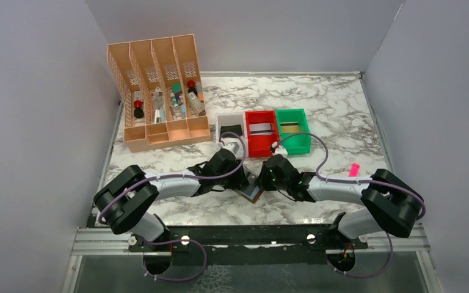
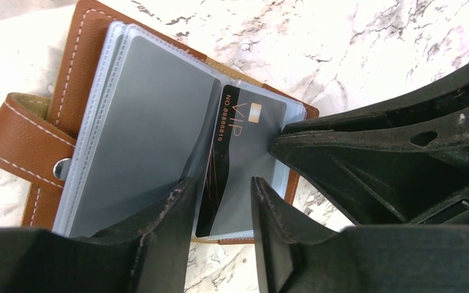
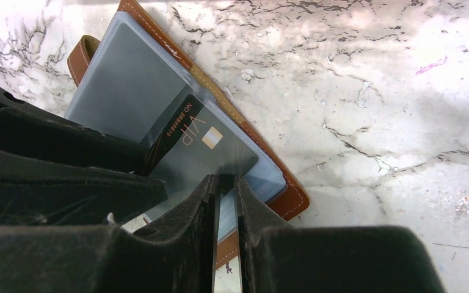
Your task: Take the credit cards out of the card holder
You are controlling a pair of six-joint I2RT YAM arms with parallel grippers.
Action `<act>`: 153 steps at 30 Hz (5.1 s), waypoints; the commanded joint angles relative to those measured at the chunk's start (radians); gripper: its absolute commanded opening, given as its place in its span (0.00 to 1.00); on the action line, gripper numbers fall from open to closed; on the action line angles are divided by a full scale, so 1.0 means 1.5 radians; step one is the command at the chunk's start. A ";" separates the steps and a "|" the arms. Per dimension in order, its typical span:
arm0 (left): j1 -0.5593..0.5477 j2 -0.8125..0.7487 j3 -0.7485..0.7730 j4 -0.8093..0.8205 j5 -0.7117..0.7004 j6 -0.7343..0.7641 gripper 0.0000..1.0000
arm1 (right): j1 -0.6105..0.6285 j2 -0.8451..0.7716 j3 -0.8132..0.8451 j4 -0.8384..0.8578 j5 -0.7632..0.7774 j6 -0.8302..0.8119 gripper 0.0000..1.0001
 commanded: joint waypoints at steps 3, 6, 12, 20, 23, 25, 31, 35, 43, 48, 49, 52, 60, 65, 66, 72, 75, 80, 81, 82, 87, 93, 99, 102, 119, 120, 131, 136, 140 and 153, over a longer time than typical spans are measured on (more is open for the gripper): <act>0.013 -0.019 -0.038 0.011 0.051 -0.019 0.37 | -0.009 0.023 -0.028 -0.093 0.033 -0.024 0.21; 0.018 -0.028 -0.044 0.025 0.058 -0.023 0.33 | -0.009 0.025 -0.026 -0.096 0.034 -0.023 0.21; 0.021 -0.047 -0.055 0.031 0.048 -0.032 0.24 | -0.009 0.044 -0.019 -0.102 0.028 -0.019 0.21; 0.021 -0.079 -0.072 0.054 0.052 -0.045 0.16 | -0.009 0.054 -0.013 -0.104 0.023 -0.015 0.20; 0.021 -0.086 -0.074 0.061 0.058 -0.048 0.12 | -0.009 0.054 -0.014 -0.106 0.023 -0.013 0.20; 0.021 -0.089 -0.076 0.060 0.058 -0.049 0.09 | -0.009 0.052 -0.012 -0.110 0.023 -0.012 0.20; 0.022 -0.104 -0.084 0.052 0.045 -0.055 0.00 | -0.009 0.037 -0.006 -0.132 0.027 -0.011 0.20; 0.021 -0.114 -0.086 0.040 0.032 -0.058 0.00 | -0.009 0.017 0.009 -0.155 0.018 -0.018 0.20; 0.022 -0.149 -0.104 0.033 0.000 -0.078 0.00 | -0.009 -0.030 0.042 -0.161 -0.063 -0.058 0.20; 0.022 -0.173 -0.128 0.044 -0.008 -0.093 0.00 | -0.009 -0.045 0.061 -0.146 -0.129 -0.081 0.21; 0.022 -0.176 -0.131 0.045 -0.009 -0.094 0.00 | -0.009 -0.046 0.066 -0.145 -0.138 -0.085 0.21; 0.021 -0.180 -0.137 0.044 -0.010 -0.097 0.00 | -0.009 -0.049 0.074 -0.144 -0.154 -0.089 0.21; 0.021 -0.181 -0.135 0.044 -0.010 -0.097 0.00 | -0.008 0.034 0.096 -0.178 -0.122 -0.083 0.23; 0.022 -0.190 -0.136 0.035 -0.012 -0.095 0.00 | -0.008 0.098 0.112 -0.220 -0.030 -0.090 0.23; 0.021 -0.194 -0.137 0.033 -0.012 -0.095 0.00 | -0.008 0.106 0.116 -0.223 -0.016 -0.100 0.23; 0.021 -0.218 -0.139 0.033 -0.013 -0.084 0.00 | -0.008 0.120 0.131 -0.209 -0.007 -0.162 0.23; 0.021 -0.216 -0.138 0.047 -0.002 -0.075 0.00 | -0.008 0.111 0.123 -0.183 -0.037 -0.169 0.23; 0.021 -0.164 -0.120 0.057 0.033 -0.066 0.06 | -0.008 0.100 0.104 -0.158 -0.067 -0.151 0.23; 0.022 -0.152 -0.117 0.063 0.041 -0.066 0.09 | -0.008 0.099 0.102 -0.157 -0.068 -0.149 0.23; 0.021 -0.140 -0.115 0.072 0.051 -0.066 0.10 | -0.008 0.099 0.100 -0.158 -0.067 -0.146 0.23; 0.021 -0.109 -0.106 0.100 0.074 -0.066 0.14 | -0.008 0.095 0.089 -0.158 -0.068 -0.140 0.23; 0.022 -0.099 -0.092 0.108 0.082 -0.061 0.18 | -0.008 0.093 0.083 -0.150 -0.072 -0.135 0.23; 0.021 -0.079 -0.086 0.113 0.089 -0.061 0.19 | -0.008 0.103 0.080 -0.137 -0.084 -0.129 0.23; 0.021 -0.079 -0.091 0.112 0.082 -0.064 0.14 | -0.008 0.102 0.081 -0.142 -0.081 -0.128 0.23; 0.022 -0.299 -0.146 -0.027 -0.086 -0.062 0.00 | -0.009 0.055 0.115 -0.177 -0.015 -0.173 0.24; 0.021 -0.318 -0.152 -0.028 -0.090 -0.060 0.00 | -0.008 0.044 0.117 -0.173 -0.025 -0.177 0.24; 0.037 -0.388 -0.081 -0.109 -0.106 0.037 0.00 | -0.008 -0.144 0.093 -0.119 -0.093 -0.165 0.40; 0.097 -0.354 -0.008 -0.154 -0.026 0.125 0.00 | -0.008 -0.213 0.062 -0.083 -0.088 -0.134 0.62; 0.138 -0.337 -0.026 -0.084 0.076 0.115 0.00 | -0.008 -0.251 0.010 0.012 -0.110 -0.112 0.73; 0.217 -0.362 -0.163 0.165 0.251 -0.027 0.00 | -0.069 -0.156 0.012 0.164 -0.346 -0.046 0.73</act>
